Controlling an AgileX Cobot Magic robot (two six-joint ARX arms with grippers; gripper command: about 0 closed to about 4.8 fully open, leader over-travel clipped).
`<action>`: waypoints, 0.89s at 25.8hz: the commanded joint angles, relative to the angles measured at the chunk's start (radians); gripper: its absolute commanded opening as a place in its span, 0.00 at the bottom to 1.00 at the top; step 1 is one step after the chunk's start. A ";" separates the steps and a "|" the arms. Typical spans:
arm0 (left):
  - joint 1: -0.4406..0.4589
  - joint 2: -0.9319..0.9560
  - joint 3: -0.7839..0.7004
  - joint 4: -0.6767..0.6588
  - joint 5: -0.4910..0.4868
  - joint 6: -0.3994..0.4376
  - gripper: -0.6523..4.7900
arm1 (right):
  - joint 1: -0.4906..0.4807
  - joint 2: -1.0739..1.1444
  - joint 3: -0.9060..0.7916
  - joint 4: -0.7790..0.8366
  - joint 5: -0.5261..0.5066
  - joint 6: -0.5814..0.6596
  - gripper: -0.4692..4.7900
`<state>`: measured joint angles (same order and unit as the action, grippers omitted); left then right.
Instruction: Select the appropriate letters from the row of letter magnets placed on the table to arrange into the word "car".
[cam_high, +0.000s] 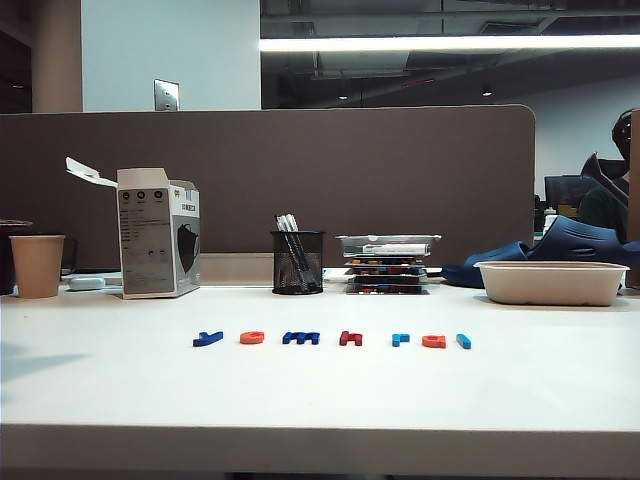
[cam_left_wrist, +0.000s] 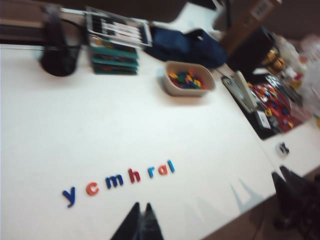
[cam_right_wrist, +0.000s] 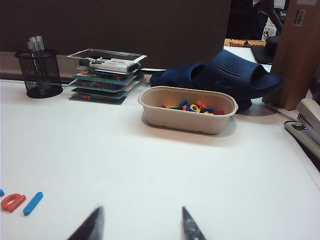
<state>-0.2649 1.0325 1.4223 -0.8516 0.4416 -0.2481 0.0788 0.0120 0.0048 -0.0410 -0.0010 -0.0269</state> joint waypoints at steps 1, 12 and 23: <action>-0.113 0.052 0.042 -0.007 -0.068 0.000 0.11 | 0.000 -0.014 -0.005 0.019 0.004 0.001 0.46; -0.458 0.160 0.071 -0.007 -0.470 -0.142 0.13 | 0.000 -0.014 -0.005 0.020 0.005 0.001 0.46; -0.461 0.192 0.071 -0.032 -0.561 -0.220 0.39 | 0.000 -0.014 -0.005 0.020 0.004 0.001 0.46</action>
<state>-0.7250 1.2228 1.4864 -0.8879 -0.1104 -0.4660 0.0784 0.0120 0.0048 -0.0410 0.0002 -0.0269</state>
